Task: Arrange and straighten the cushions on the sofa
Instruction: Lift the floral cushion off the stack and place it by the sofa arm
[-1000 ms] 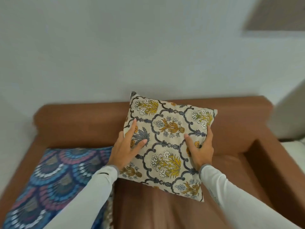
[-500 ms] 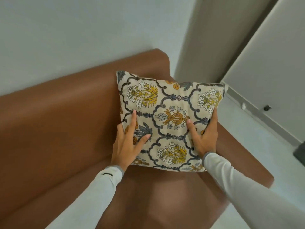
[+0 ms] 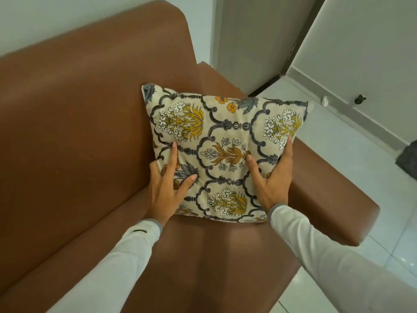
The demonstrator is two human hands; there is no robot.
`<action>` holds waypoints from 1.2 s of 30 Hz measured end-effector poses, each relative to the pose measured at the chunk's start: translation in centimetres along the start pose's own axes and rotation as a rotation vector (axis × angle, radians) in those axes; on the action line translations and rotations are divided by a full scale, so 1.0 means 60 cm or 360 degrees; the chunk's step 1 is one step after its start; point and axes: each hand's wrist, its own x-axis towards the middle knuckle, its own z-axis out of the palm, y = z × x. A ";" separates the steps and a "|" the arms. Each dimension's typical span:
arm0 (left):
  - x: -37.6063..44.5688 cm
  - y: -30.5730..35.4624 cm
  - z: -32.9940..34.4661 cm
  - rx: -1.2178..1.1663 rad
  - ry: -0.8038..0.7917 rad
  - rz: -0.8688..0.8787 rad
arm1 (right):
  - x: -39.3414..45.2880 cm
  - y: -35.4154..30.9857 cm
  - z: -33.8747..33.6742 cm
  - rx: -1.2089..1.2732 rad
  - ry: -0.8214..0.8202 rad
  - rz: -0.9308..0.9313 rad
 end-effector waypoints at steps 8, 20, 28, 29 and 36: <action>0.005 0.001 -0.033 0.0143 -0.0275 -0.0019 | -0.030 -0.021 -0.011 -0.0319 -0.0078 0.0145; 0.121 0.099 -0.053 0.1123 0.0053 0.0918 | 0.101 -0.085 -0.053 -0.1592 -0.0383 -0.1096; 0.112 0.069 -0.070 0.1216 0.0044 0.0797 | 0.093 -0.066 -0.068 -0.1663 -0.0395 -0.1150; 0.104 0.070 -0.082 0.1222 0.0070 0.0771 | 0.088 -0.081 -0.060 -0.1663 -0.0375 -0.1181; 0.034 0.040 -0.248 0.1303 0.0345 0.0606 | 0.019 -0.254 0.040 -0.1601 -0.0348 -0.1488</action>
